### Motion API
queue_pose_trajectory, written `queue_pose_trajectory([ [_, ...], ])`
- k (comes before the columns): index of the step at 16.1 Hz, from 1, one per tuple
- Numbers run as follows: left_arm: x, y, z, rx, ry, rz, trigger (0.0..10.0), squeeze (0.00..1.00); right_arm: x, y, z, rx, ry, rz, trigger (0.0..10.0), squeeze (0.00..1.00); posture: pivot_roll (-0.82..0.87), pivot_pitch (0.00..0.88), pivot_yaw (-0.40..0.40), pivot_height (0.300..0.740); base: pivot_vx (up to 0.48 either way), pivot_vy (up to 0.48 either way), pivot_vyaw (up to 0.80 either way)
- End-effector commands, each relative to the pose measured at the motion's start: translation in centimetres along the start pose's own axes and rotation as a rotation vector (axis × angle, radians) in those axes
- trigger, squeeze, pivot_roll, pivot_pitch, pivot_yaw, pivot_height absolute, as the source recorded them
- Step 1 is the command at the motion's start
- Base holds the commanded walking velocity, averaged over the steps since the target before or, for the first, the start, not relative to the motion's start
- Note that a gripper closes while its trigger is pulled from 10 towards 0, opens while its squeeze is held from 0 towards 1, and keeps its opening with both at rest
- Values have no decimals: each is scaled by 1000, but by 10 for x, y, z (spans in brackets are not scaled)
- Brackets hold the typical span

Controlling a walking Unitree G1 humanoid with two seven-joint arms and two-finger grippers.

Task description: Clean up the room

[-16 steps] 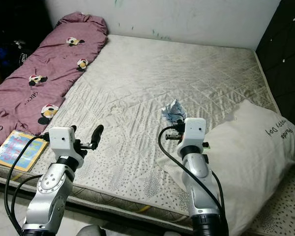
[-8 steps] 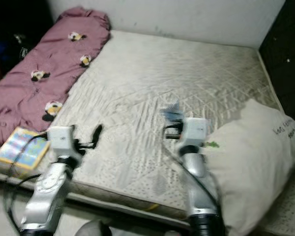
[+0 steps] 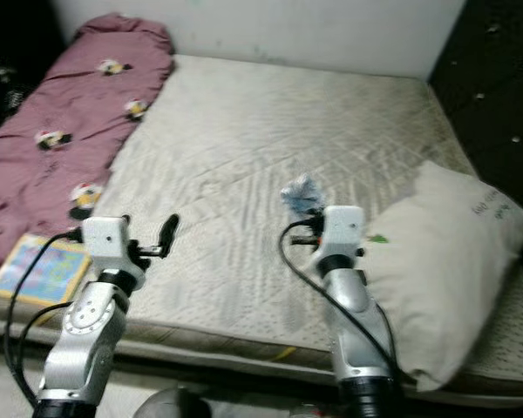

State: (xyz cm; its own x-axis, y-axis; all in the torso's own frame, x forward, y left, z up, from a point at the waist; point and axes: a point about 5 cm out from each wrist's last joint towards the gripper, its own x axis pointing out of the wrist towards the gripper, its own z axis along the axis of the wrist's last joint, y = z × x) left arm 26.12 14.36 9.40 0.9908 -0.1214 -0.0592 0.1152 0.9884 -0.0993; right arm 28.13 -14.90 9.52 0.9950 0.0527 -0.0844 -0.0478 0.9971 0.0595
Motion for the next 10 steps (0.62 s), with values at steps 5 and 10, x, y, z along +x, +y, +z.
queue_pose_trajectory([
  [5, 1, 8, -2, -3, 18, 25, 10000, 0, 0, 5, -1, -4, 6, 0, 10000, 0, 14, 51, 3, 740, 0, 480, 0],
  [10, 1, -1, -4, -17, 21, -33, 10000, 0, -1, 4, -4, -11, 19, -2, 10000, 0, 10, 49, 3, 740, 0, 480, 0],
])
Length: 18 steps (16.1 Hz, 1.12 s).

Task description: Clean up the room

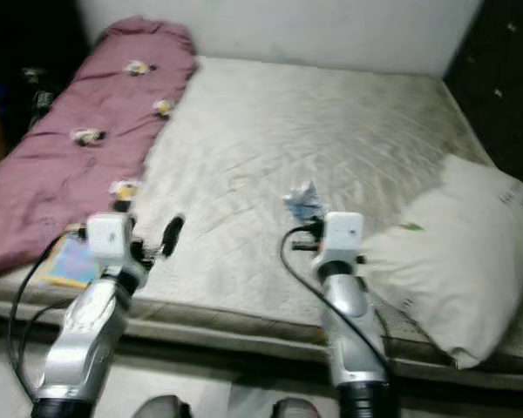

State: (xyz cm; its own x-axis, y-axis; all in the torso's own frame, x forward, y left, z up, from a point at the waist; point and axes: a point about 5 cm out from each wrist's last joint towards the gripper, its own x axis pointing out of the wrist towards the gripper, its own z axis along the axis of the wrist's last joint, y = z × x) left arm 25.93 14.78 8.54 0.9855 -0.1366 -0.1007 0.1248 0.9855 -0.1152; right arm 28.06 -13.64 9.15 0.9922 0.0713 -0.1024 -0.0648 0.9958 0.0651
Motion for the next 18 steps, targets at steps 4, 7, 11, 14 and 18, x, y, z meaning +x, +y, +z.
queue_pose_trajectory([
  [4, -1, -4, 3, 15, -26, -4, 10000, 0, -1, -5, -3, -15, 19, -5, 10000, 0, 13, 49, -8, 740, 0, 0, -738],
  [7, 0, -5, 5, 6, -42, -15, 10000, 0, 0, -4, -3, -18, 22, 0, 10000, 0, 11, 46, -10, 740, 0, 0, 0],
  [11, 0, -8, 9, -2, -65, -50, 10000, 0, 1, -5, -3, -22, 27, 5, 10000, 0, 12, 47, -13, 740, 0, 0, 0],
  [14, -1, -6, 8, 1, -66, -50, 10000, 0, 4, -5, -3, -26, 26, 7, 10000, 0, 18, 48, -19, 740, 0, 0, -410],
  [18, -3, -5, 8, 6, -65, -47, 10000, 0, 6, -1, -2, -26, 28, 21, 10000, 0, 27, 50, -25, 740, 261, 0, -659],
])
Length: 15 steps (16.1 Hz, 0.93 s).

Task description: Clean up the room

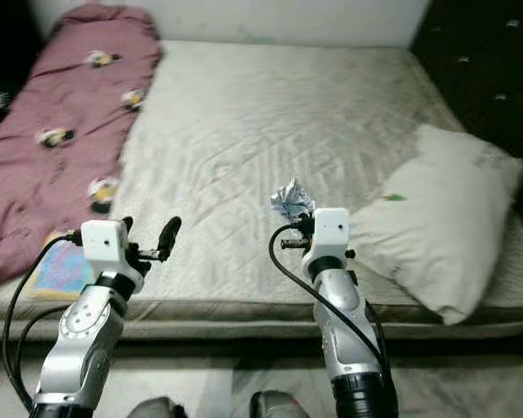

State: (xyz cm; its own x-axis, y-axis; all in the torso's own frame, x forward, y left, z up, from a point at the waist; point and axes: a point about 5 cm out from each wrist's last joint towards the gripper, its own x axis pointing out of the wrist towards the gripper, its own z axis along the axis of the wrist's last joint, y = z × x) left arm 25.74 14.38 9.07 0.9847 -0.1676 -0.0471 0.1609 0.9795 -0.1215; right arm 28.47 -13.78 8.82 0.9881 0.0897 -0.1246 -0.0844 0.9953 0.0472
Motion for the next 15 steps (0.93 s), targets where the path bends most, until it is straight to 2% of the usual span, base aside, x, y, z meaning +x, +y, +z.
queue_pose_trajectory([
  [1, -1, -1, 3, 10, -14, -10, 10000, 0, 2, 1, 2, -6, 1, 7, 10000, 0, 25, 49, -26, 740, 259, 0, -450],
  [7, 0, -1, 1, 16, -5, -9, 10000, 0, 3, 0, 1, -12, 3, 5, 10000, 0, 25, 48, -27, 740, 44, 0, -67],
  [12, -1, -3, -1, -15, 18, 4, 10000, 0, 4, 1, 1, -4, 6, 6, 10000, 0, 26, 59, -22, 740, 0, 0, 0],
  [15, 1, -1, -1, -20, 16, 19, 10000, 0, 5, 2, 0, -5, 13, 2, 10000, 0, 24, 60, -24, 740, 0, 0, -800],
])
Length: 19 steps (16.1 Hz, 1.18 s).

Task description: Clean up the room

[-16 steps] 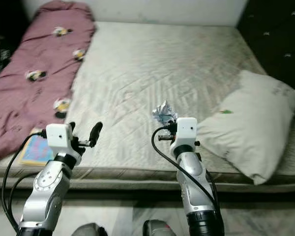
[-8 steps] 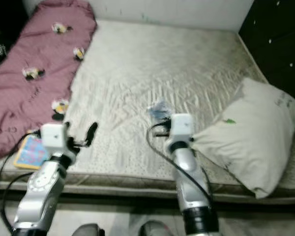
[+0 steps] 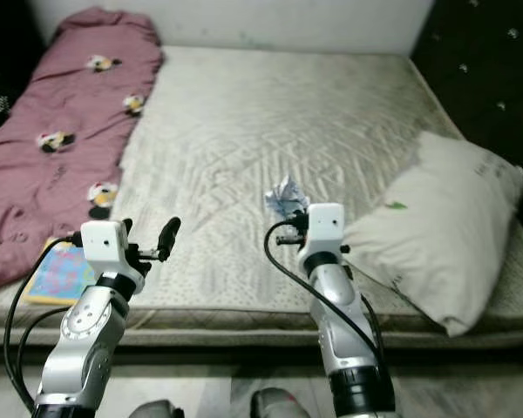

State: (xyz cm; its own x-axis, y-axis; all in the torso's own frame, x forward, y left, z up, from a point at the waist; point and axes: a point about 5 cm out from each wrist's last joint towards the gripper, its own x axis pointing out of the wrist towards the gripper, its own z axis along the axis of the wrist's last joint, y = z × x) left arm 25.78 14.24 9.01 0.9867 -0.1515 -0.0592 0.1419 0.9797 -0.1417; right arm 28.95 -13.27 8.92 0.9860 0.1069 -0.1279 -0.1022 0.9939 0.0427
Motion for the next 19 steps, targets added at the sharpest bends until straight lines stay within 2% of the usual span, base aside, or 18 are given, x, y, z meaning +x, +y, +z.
queue_pose_trajectory([
  [1, 0, -1, 0, 2, 6, 2, 10000, 0, -1, -3, -2, -1, 12, -13, 10000, 0, 22, 61, -25, 740, 0, 0, -800],
  [6, 0, -1, -1, 11, 11, 7, 10000, 0, -1, -2, -4, -4, 24, -7, 10000, 0, 24, 64, -29, 740, 0, 0, -705],
  [14, 0, -2, -2, 10, 13, 9, 10000, 0, -1, 0, -7, -5, 38, 2, 10000, 0, 25, 57, -27, 740, 0, 456, 0],
  [17, 1, -3, 0, 16, -4, -3, 10000, 0, -1, 0, -8, -4, 45, 1, 10000, 0, 27, 56, -28, 740, 0, 480, -800],
  [19, 0, -3, 2, 49, -20, 0, 10000, 0, -1, 1, -9, -9, 46, 9, 10000, 0, 28, 53, -29, 740, 0, 0, 0],
])
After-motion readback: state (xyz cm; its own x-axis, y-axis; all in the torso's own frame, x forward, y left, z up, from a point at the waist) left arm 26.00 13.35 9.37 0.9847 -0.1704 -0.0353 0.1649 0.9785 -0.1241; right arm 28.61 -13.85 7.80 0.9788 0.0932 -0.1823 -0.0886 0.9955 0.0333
